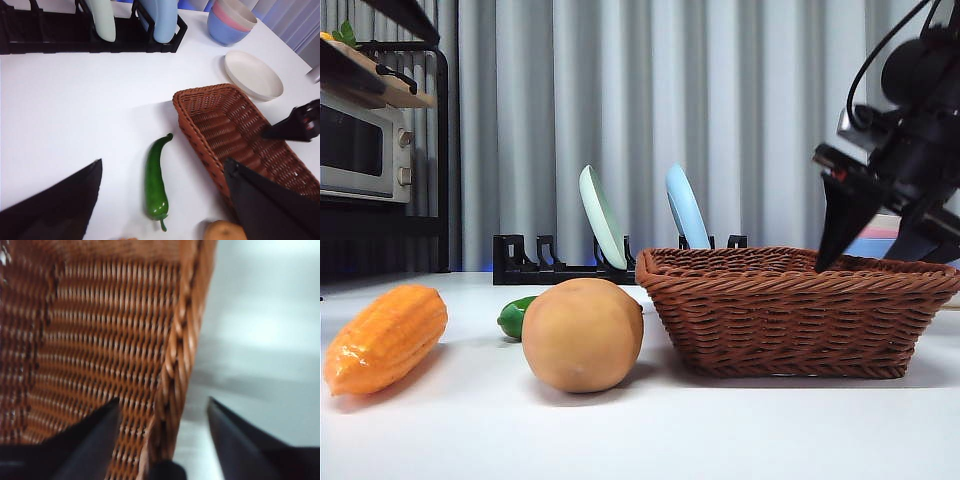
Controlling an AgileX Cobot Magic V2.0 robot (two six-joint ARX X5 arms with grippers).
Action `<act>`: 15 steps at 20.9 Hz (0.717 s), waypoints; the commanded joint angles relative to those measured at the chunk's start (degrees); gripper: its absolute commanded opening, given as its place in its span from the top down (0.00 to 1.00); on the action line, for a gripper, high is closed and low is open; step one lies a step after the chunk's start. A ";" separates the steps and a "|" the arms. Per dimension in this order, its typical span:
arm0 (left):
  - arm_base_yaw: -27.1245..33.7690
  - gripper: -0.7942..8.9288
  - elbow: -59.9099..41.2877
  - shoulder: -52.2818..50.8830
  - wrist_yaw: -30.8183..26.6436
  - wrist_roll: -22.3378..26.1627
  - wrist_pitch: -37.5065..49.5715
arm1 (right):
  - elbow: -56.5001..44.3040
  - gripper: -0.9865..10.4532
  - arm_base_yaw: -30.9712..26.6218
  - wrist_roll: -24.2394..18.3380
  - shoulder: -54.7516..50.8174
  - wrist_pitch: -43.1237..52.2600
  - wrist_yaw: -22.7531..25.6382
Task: Pick up the basket,pick up the corn from the table,pick up the potato from the table,pick up the cucumber from the table,put all items into the basket
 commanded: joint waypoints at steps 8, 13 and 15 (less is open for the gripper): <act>-7.61 0.50 12.63 15.61 -3.39 9.53 -9.27 | 0.42 0.92 -2.27 4.63 -6.32 0.20 -0.28; -13.77 0.50 13.44 27.41 -8.98 11.39 -6.34 | 0.42 0.92 -5.14 5.22 -16.24 -0.31 -0.31; -15.74 0.50 14.47 32.63 -11.76 11.58 -4.72 | 0.48 0.92 -6.32 5.35 -20.24 -1.36 -0.31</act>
